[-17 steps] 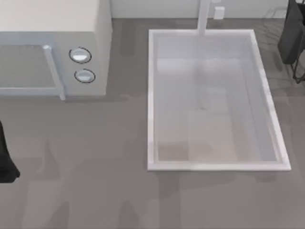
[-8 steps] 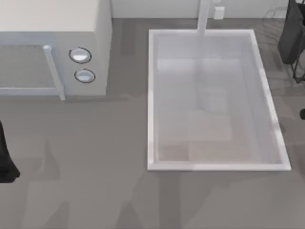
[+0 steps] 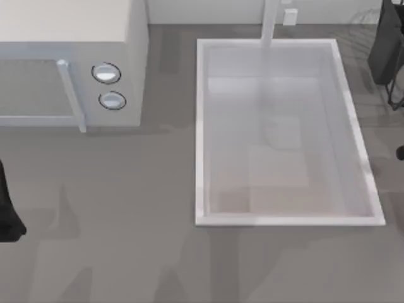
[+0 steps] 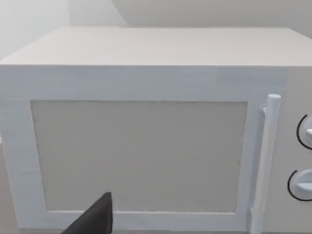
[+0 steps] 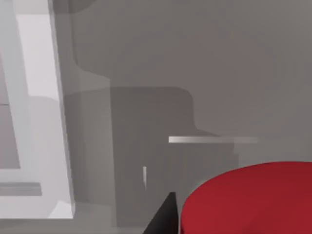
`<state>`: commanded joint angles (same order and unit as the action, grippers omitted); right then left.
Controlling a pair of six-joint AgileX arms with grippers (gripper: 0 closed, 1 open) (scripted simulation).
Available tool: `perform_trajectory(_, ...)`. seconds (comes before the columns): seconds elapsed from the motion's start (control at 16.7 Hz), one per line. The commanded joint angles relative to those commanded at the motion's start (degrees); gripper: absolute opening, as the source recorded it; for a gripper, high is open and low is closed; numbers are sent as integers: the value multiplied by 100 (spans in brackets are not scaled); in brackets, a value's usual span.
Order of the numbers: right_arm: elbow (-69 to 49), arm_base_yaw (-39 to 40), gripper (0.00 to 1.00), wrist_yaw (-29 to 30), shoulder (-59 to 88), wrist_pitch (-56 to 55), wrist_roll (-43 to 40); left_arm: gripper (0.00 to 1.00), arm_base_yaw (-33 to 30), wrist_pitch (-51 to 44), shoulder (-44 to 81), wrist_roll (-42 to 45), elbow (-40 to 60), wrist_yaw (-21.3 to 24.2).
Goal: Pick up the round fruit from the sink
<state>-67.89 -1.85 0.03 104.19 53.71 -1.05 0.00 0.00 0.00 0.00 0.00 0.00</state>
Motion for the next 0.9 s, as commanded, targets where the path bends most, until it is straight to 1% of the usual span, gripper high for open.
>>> perform_trajectory(0.54,0,0,98,0,0,0,0,100,0,0,0,0,0,0)
perform_trajectory(0.6,0,0,100,0,0,0,0,100,0,0,0,0,0,0)
perform_trajectory(0.9,0,0,100,0,0,0,0,100,0,0,0,0,0,0)
